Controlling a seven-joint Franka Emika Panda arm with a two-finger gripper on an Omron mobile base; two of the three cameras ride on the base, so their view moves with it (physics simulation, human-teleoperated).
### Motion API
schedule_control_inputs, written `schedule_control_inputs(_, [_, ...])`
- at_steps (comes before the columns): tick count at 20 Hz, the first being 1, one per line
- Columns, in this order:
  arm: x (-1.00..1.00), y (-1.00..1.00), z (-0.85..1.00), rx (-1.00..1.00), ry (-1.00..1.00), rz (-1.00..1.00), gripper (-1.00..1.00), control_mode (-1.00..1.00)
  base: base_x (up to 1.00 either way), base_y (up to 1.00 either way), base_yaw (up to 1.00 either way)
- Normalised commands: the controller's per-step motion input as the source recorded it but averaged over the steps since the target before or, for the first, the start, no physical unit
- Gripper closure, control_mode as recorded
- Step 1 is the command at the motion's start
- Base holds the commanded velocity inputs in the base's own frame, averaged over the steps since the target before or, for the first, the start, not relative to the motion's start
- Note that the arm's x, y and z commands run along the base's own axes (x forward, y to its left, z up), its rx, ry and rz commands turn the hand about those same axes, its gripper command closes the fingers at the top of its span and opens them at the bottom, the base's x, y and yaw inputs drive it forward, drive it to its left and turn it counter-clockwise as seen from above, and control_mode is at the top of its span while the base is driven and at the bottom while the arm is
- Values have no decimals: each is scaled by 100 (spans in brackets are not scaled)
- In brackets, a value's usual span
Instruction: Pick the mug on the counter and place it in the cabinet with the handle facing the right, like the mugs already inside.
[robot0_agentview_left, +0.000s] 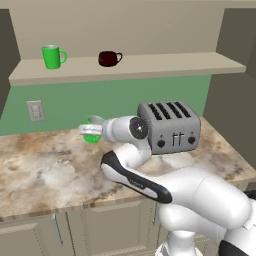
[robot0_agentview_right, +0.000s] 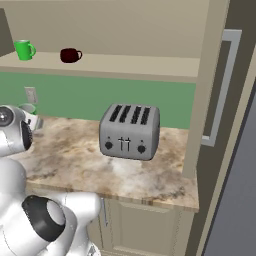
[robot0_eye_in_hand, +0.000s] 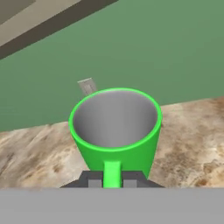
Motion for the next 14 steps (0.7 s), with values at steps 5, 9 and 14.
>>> schedule_control_inputs(5, [-41,-10,39,1,0,31,100,-100,0,0,0])
schedule_control_inputs(9, [-42,-10,43,0,0,33,100,-100,0,0,0])
schedule_control_inputs(14, [-32,-14,49,-1,-1,23,100,-100,0,0,0])
